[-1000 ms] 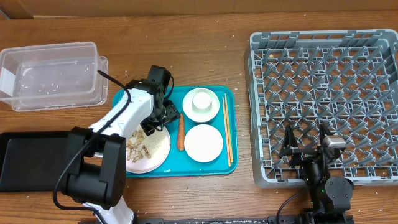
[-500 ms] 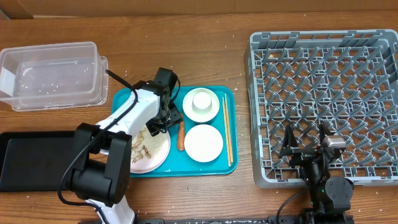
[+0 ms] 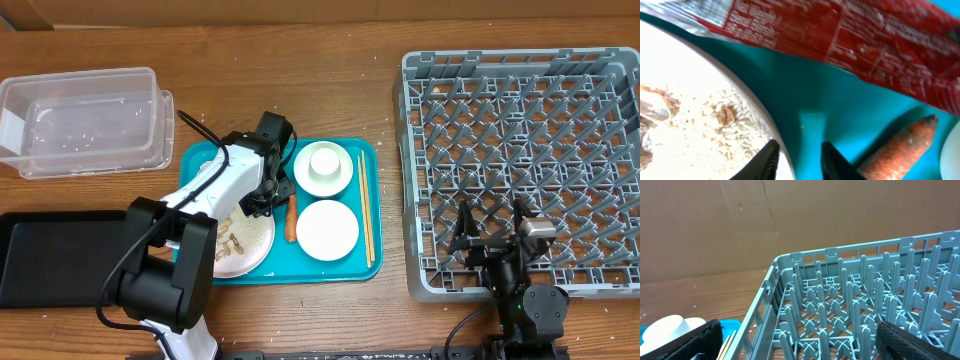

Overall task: Sort waste into correct bins and load items into the dishwasher
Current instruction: 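Grasp the rim of the white plate with the left gripper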

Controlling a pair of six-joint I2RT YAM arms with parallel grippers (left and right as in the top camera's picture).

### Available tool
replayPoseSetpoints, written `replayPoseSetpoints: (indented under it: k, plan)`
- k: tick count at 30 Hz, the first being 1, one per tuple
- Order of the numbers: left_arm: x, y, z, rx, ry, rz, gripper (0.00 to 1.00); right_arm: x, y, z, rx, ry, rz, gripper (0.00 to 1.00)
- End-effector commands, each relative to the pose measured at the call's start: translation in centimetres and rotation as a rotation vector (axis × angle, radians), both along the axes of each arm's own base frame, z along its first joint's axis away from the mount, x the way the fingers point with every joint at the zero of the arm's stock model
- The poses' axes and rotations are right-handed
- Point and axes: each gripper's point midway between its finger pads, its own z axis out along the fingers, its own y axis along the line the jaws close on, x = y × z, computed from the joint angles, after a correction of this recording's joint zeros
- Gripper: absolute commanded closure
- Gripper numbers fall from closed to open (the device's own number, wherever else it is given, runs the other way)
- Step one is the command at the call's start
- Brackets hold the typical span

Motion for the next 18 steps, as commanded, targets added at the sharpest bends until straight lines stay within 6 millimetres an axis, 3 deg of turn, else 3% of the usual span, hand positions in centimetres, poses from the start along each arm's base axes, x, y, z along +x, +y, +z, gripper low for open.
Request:
replayPoseSetpoints:
  k: [1,7,18]
  plan:
    - [0.65,0.19,0.02,0.032,-0.017,-0.003,0.73,0.0,-0.12,-0.1,-0.007,-0.008,-0.006,0.0]
    - [0.54,0.58,0.05,0.053,-0.014,-0.002,0.96,0.0,-0.12,-0.1,-0.007,-0.008,-0.006,0.0]
    - [-0.17,0.83,0.19,0.064,0.018,-0.014,0.96,0.0,-0.12,-0.1,-0.007,-0.008,-0.006,0.0]
